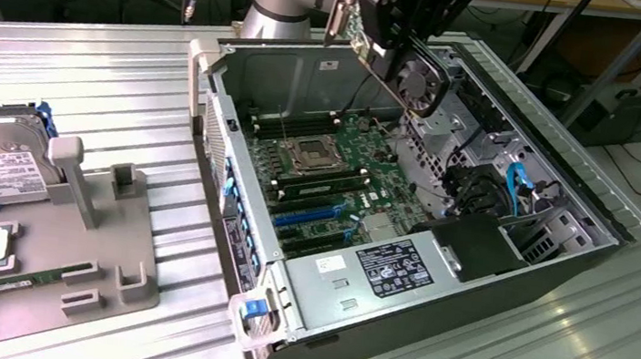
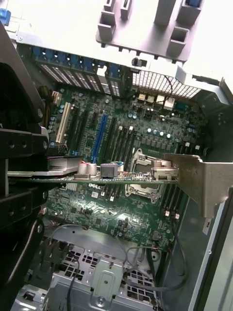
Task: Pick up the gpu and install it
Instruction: 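Insert the gpu into the slot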
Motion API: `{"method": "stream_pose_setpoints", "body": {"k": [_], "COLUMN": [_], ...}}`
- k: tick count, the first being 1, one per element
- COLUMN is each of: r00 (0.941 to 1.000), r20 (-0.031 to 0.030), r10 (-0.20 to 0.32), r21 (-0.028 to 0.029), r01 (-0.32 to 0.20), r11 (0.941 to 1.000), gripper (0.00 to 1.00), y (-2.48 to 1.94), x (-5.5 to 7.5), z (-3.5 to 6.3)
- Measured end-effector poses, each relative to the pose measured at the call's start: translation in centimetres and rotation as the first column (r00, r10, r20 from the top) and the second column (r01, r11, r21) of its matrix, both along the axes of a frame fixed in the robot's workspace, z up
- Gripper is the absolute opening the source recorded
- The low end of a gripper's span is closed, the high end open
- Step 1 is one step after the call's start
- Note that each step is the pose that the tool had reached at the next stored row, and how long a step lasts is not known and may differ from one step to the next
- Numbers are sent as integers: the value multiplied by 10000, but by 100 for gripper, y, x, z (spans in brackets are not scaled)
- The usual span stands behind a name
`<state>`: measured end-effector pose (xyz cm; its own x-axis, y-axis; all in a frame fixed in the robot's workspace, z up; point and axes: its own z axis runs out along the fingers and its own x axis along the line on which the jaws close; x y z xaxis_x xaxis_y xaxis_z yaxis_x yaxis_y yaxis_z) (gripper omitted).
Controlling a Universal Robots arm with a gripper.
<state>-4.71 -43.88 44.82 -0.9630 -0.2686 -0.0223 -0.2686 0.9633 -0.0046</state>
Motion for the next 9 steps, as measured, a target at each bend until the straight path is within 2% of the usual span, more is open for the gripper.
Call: {"method": "stream_pose_setpoints", "body": {"k": [9], "r00": [9984], "r20": [0], "r10": [567], "r21": [0], "r01": [-567], "r11": [9984], "gripper": [28], "y": [0], "x": [0], "z": [0]}}
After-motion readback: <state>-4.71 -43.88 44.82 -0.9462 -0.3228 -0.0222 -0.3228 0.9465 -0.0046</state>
